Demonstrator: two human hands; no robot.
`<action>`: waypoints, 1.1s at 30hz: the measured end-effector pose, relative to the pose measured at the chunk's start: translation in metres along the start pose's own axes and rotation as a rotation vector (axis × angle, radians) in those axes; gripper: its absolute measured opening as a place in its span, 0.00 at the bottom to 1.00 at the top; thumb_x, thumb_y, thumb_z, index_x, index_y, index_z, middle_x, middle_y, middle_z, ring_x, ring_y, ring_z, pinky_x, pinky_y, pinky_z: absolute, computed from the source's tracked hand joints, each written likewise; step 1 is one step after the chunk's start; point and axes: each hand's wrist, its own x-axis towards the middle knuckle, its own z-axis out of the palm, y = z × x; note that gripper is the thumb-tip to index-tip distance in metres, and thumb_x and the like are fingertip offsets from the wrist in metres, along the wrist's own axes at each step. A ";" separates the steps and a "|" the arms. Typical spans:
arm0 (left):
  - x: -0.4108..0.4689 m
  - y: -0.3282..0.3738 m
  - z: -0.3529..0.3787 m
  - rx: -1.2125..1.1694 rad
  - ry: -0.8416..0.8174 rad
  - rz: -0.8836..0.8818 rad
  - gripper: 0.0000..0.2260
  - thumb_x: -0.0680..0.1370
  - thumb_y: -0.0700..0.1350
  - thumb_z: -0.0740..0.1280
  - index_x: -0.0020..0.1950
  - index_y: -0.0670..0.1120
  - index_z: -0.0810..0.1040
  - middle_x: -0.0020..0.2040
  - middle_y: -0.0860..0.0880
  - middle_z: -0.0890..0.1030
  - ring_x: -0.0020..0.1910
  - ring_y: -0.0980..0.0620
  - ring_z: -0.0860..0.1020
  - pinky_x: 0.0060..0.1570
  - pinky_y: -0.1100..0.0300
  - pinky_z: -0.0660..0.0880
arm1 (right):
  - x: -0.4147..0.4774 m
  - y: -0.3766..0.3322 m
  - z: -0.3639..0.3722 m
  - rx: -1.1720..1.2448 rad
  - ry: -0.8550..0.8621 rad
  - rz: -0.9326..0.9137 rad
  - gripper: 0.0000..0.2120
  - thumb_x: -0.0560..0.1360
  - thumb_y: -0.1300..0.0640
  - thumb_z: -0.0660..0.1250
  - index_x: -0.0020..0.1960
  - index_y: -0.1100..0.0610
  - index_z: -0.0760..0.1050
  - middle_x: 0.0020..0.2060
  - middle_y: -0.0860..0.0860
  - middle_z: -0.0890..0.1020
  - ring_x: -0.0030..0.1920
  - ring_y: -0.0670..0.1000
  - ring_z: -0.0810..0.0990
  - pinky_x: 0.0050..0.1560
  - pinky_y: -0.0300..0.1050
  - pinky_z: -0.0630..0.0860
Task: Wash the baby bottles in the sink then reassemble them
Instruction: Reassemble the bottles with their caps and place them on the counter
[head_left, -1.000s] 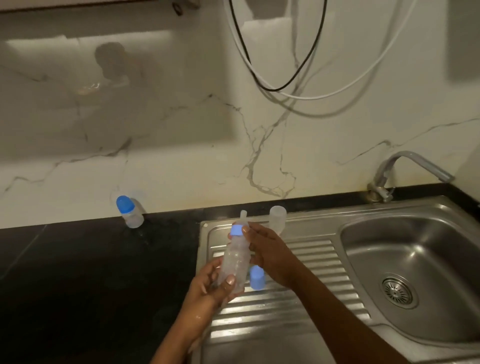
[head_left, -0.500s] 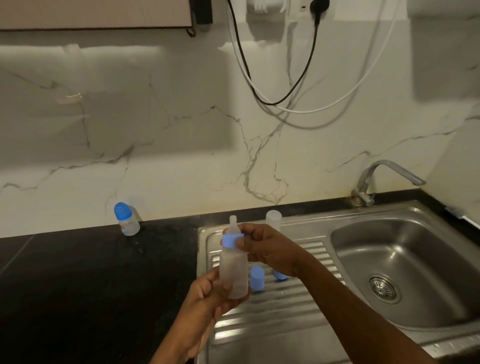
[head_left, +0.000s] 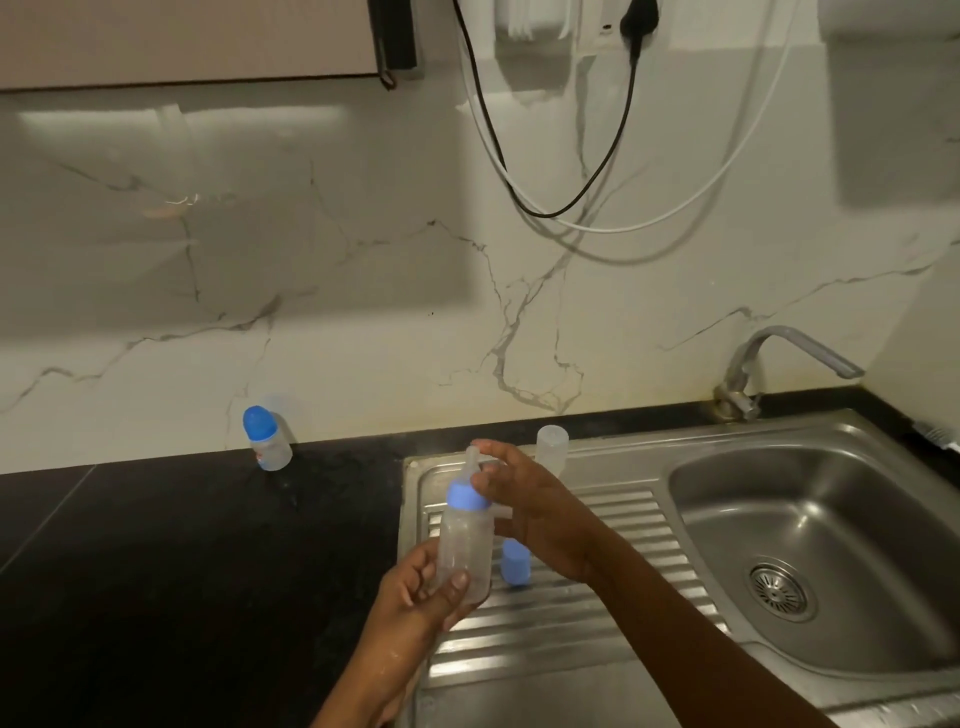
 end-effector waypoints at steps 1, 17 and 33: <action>0.000 0.001 0.001 0.000 0.003 0.002 0.18 0.73 0.37 0.70 0.62 0.40 0.77 0.55 0.39 0.85 0.55 0.38 0.83 0.53 0.52 0.82 | -0.001 -0.001 -0.002 0.045 -0.015 0.004 0.20 0.78 0.54 0.68 0.69 0.53 0.70 0.60 0.54 0.81 0.61 0.55 0.80 0.61 0.53 0.78; -0.001 -0.013 0.010 0.007 -0.022 -0.021 0.19 0.74 0.39 0.72 0.64 0.40 0.76 0.56 0.39 0.84 0.56 0.39 0.83 0.52 0.53 0.81 | -0.012 0.010 -0.009 -0.061 0.014 0.003 0.16 0.78 0.55 0.68 0.65 0.51 0.73 0.55 0.47 0.83 0.58 0.50 0.82 0.58 0.44 0.79; -0.003 -0.014 0.006 -0.207 -0.210 -0.118 0.29 0.71 0.41 0.75 0.70 0.36 0.71 0.64 0.32 0.78 0.64 0.31 0.76 0.59 0.46 0.79 | -0.027 0.021 -0.009 0.031 -0.053 0.093 0.16 0.80 0.54 0.64 0.65 0.58 0.75 0.52 0.51 0.83 0.53 0.51 0.83 0.56 0.46 0.80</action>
